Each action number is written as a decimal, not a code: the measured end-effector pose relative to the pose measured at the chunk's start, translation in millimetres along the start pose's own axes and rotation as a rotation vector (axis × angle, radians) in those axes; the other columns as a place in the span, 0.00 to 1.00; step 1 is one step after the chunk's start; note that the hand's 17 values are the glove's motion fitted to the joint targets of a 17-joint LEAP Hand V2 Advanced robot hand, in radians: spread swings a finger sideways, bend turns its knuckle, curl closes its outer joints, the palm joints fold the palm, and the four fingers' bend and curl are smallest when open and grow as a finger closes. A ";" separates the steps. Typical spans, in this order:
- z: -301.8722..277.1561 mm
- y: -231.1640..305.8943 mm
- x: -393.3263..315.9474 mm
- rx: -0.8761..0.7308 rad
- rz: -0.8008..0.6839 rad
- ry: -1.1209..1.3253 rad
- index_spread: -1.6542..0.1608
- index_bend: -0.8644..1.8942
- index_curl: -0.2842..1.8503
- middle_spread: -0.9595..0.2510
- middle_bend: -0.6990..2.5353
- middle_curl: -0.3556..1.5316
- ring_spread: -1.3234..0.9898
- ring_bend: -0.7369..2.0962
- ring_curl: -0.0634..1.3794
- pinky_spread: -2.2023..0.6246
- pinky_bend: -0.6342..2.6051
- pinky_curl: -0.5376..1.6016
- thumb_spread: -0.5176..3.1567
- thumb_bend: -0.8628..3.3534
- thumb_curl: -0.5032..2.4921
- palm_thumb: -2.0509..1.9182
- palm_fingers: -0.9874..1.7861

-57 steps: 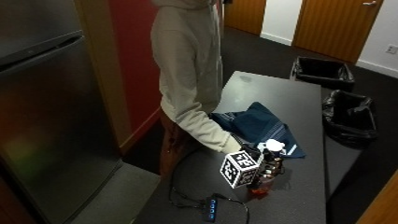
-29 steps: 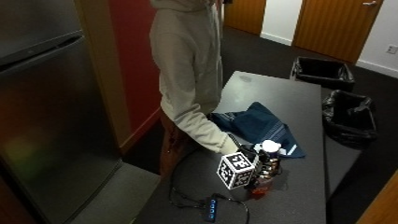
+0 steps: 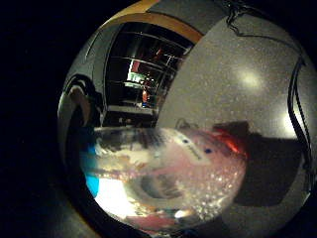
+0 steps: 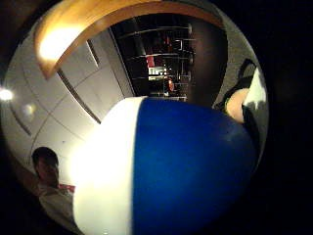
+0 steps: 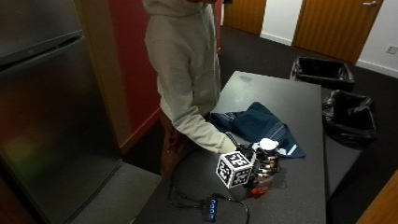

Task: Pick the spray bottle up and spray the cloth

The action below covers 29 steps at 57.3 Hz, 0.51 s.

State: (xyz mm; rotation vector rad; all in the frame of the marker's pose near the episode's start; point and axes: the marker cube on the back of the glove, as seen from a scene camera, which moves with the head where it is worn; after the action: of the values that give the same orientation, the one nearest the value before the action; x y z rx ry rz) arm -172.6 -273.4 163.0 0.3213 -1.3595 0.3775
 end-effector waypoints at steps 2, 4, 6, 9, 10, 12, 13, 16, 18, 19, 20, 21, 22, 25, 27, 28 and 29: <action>0.2 0.2 0.7 0.002 -0.001 0.000 0.80 0.44 0.39 0.67 0.38 0.46 0.48 0.44 0.36 0.68 0.27 0.42 0.15 0.20 0.43 0.77 0.83; 0.4 0.2 0.8 0.005 -0.004 -0.002 0.80 0.44 0.39 0.67 0.38 0.46 0.48 0.44 0.36 0.68 0.27 0.42 0.15 0.20 0.43 0.77 0.83; 0.7 0.5 1.1 0.008 -0.007 -0.004 0.80 0.44 0.39 0.67 0.38 0.46 0.48 0.44 0.36 0.68 0.27 0.42 0.15 0.20 0.43 0.77 0.83; 1.8 1.4 2.8 0.012 -0.007 -0.002 0.80 0.44 0.39 0.66 0.38 0.46 0.48 0.44 0.36 0.68 0.27 0.42 0.15 0.20 0.43 0.77 0.83; 2.2 1.7 3.2 0.013 -0.006 -0.002 0.80 0.44 0.39 0.66 0.38 0.46 0.48 0.44 0.36 0.68 0.27 0.42 0.15 0.20 0.43 0.77 0.83; 2.6 2.0 3.8 0.013 -0.006 -0.001 0.80 0.44 0.39 0.66 0.38 0.46 0.48 0.44 0.36 0.68 0.27 0.42 0.15 0.20 0.43 0.77 0.83; 2.5 2.2 3.9 0.012 -0.006 0.000 0.80 0.44 0.39 0.66 0.39 0.46 0.48 0.44 0.36 0.68 0.27 0.42 0.15 0.20 0.43 0.77 0.83; 1.3 2.1 3.0 0.002 -0.005 0.001 0.80 0.44 0.39 0.66 0.39 0.46 0.48 0.44 0.36 0.68 0.27 0.42 0.15 0.20 0.43 0.77 0.83; 0.0 1.1 1.3 -0.003 -0.005 -0.001 0.80 0.44 0.39 0.66 0.39 0.46 0.48 0.44 0.36 0.68 0.27 0.42 0.15 0.20 0.43 0.77 0.83; -0.2 0.7 0.9 -0.004 -0.005 -0.003 0.80 0.44 0.39 0.66 0.39 0.46 0.48 0.44 0.36 0.68 0.27 0.42 0.15 0.20 0.43 0.77 0.83; -0.1 0.4 0.7 -0.003 -0.006 -0.003 0.80 0.44 0.39 0.66 0.39 0.46 0.48 0.44 0.36 0.68 0.27 0.42 0.15 0.20 0.43 0.77 0.83; 0.2 0.3 0.9 -0.003 -0.006 -0.004 0.80 0.44 0.39 0.66 0.39 0.46 0.48 0.44 0.36 0.68 0.27 0.42 0.15 0.20 0.43 0.77 0.83; 0.6 0.4 1.1 -0.003 -0.006 -0.003 0.80 0.44 0.39 0.66 0.39 0.46 0.48 0.44 0.36 0.68 0.27 0.42 0.15 0.20 0.43 0.77 0.83; 0.8 0.0 1.3 -0.009 0.001 0.001 0.80 0.44 0.39 0.66 0.38 0.46 0.48 0.44 0.36 0.68 0.27 0.42 0.15 0.20 0.43 0.77 0.83; 0.6 -0.9 1.4 -0.012 0.010 0.003 0.80 0.44 0.39 0.66 0.39 0.46 0.48 0.44 0.36 0.68 0.27 0.42 0.15 0.20 0.43 0.77 0.83; 0.8 -1.3 1.6 -0.015 0.015 0.003 0.80 0.44 0.39 0.66 0.39 0.46 0.48 0.44 0.36 0.68 0.27 0.42 0.15 0.20 0.43 0.77 0.83; 1.2 -1.5 1.9 -0.019 0.021 0.004 0.80 0.44 0.39 0.66 0.39 0.46 0.48 0.44 0.36 0.68 0.27 0.42 0.15 0.20 0.43 0.77 0.83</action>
State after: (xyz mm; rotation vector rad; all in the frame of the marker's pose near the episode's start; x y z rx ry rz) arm -172.7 -275.1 165.1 0.2905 -1.3622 0.3827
